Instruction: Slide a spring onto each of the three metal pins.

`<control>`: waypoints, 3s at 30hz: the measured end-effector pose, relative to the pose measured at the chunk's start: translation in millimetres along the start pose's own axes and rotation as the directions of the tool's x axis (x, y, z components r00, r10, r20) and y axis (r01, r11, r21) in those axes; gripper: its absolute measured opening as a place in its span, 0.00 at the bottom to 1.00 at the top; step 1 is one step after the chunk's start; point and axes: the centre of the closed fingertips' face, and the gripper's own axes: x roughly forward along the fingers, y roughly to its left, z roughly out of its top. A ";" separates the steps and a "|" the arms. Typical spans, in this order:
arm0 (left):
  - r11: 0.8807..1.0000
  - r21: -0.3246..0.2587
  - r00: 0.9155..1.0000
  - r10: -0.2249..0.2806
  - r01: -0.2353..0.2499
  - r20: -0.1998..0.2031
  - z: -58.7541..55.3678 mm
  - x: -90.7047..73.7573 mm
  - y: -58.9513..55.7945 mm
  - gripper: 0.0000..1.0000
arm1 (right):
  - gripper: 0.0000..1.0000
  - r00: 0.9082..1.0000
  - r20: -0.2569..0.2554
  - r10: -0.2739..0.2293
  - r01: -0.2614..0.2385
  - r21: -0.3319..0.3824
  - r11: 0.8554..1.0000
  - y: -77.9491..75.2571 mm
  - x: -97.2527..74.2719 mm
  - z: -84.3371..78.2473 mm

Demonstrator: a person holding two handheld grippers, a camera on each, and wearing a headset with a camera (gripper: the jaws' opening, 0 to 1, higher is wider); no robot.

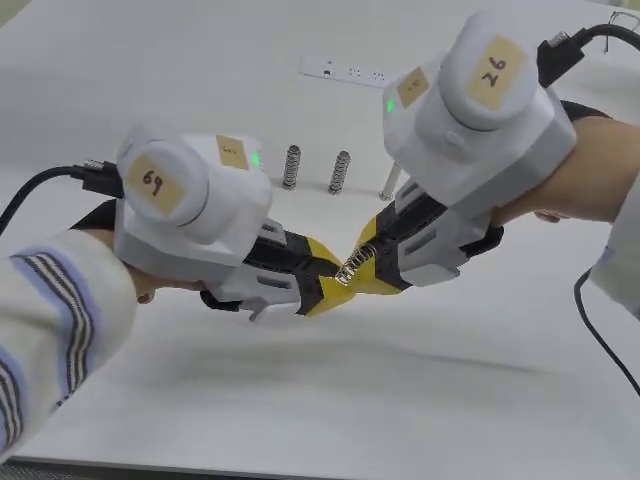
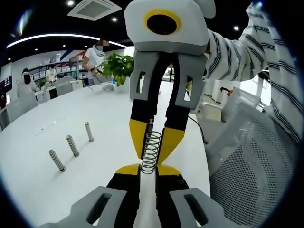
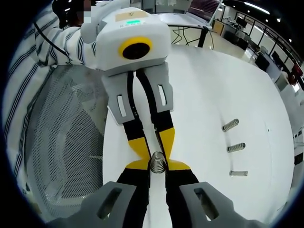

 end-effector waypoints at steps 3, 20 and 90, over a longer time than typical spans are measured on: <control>1.000 -0.005 1.000 0.005 -0.005 -0.008 -2.1 -1.5 1.6 0.05 | 0.08 1.000 -0.001 -0.008 0.008 -0.003 1.000 -2.1 -0.6 -1.0; 0.972 -0.183 0.989 0.148 -0.149 -0.019 -27.2 -36.3 35.0 0.35 | 0.08 1.000 0.004 -0.010 0.010 0.009 1.000 -3.4 -6.5 -5.9; 0.898 -0.347 0.963 0.258 -0.269 -0.079 -48.7 -57.5 45.7 0.98 | 0.09 0.964 -0.217 -0.154 0.167 0.041 0.985 -180.9 -29.1 -54.4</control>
